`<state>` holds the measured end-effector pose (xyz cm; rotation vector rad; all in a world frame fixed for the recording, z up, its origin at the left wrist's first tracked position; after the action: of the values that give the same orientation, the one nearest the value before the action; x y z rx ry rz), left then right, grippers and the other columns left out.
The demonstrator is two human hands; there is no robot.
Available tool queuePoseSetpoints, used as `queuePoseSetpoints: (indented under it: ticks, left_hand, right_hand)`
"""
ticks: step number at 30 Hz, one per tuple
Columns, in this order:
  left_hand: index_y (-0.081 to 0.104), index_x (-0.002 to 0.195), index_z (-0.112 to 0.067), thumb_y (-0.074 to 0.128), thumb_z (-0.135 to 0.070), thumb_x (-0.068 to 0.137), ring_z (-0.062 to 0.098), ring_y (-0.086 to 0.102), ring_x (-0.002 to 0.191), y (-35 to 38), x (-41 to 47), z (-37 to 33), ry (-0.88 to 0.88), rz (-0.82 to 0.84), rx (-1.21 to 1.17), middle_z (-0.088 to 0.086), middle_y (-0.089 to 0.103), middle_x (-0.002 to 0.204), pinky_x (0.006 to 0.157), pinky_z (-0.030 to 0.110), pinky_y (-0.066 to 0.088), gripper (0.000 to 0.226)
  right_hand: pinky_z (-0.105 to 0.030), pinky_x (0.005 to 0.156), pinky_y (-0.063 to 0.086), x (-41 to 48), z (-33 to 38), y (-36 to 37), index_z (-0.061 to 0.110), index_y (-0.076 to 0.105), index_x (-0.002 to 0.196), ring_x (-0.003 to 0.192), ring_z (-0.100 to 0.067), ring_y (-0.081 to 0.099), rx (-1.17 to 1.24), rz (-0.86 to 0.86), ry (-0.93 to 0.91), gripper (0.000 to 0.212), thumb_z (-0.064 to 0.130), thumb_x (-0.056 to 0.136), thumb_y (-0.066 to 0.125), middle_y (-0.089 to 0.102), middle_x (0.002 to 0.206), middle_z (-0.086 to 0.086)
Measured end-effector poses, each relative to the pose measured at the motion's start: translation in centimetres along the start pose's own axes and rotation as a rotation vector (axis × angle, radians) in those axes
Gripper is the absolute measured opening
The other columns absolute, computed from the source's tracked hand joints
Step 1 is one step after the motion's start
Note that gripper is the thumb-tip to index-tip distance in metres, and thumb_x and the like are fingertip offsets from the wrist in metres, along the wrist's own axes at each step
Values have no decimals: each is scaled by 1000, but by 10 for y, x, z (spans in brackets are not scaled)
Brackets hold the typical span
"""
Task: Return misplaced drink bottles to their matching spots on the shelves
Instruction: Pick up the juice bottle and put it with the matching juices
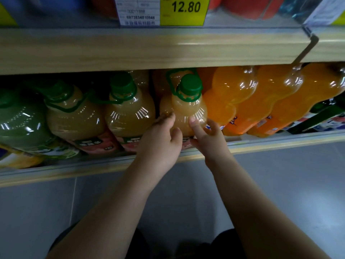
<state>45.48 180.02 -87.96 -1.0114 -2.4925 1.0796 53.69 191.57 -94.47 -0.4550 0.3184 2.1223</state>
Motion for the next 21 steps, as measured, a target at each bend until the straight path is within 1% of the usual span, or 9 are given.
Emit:
queuePoseSetpoints:
  ticks: [3,5,7,9,11,14,17,19,21]
  left_hand:
    - [37,144,-19,50,-35,93,25,46,128,1,-2,1,1,32,8,9,47,144,100,31,38,55]
    - [40,143,-26,54,-41,88,21,50,124,2,-5,5,-65,65,-103,3,51,140,98,27,37,58]
    - [44,139,-32,57,-47,77,15,53,120,-3,-6,9,-254,128,-399,-3,55,136,104,33,39,65]
    - [50,135,-31,60,-45,71,13,55,117,-11,-12,12,-463,86,-600,-5,56,131,103,36,41,66]
    - [56,130,-24,63,-34,80,15,55,116,-25,-31,15,-568,37,-551,-4,58,126,96,28,40,51]
    - [61,124,-14,61,-20,88,15,55,105,-52,-67,15,-703,119,-427,1,60,120,81,22,38,36]
    - [70,100,-13,61,-17,87,12,54,70,-102,-88,-7,-735,170,-372,-4,62,80,60,21,38,16]
    - [66,75,-19,60,-15,87,17,54,66,-145,-94,-38,-708,186,-354,-1,57,69,67,26,42,13]
    - [62,73,-22,62,-23,80,27,59,92,-188,-103,-72,-696,227,-384,5,62,87,90,37,47,7]
  right_hand:
    - [-40,91,53,-7,-1,6,19,41,129,108,-22,61,32,-28,62,64,41,78,73,59,115,1]
    - [-45,93,51,-12,2,6,17,38,138,112,-27,58,43,-48,113,73,39,79,74,55,125,-4]
    - [-43,90,51,-21,12,2,19,42,137,111,-26,58,34,-39,151,65,36,82,72,56,126,-4]
    - [-41,91,50,-36,20,-9,26,53,125,109,-22,58,22,-36,197,43,33,86,67,62,117,1]
    - [-41,92,47,-66,20,-26,31,58,112,111,-19,57,4,-33,282,22,33,90,62,63,107,8]
    - [-39,92,44,-122,25,-53,25,55,124,114,-25,56,-85,-56,420,33,31,92,59,62,112,2]
    - [-36,89,45,-170,61,-71,19,56,125,108,-25,59,-113,-148,460,33,26,93,59,62,115,-7]
    - [-35,85,46,-200,99,-71,19,61,108,102,-25,61,-82,-160,494,17,25,93,59,64,105,-6]
    - [-32,79,47,-236,142,-63,22,61,92,95,-23,61,-89,-128,533,7,26,94,57,64,98,-4]
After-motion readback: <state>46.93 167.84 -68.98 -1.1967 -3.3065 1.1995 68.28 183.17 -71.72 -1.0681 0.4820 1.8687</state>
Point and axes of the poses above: each hand's wrist, its own x-axis towards the middle knuckle, its own y-axis out of the palm, z = x × y, the point moved 3 cm from there along x, towards the middle knuckle
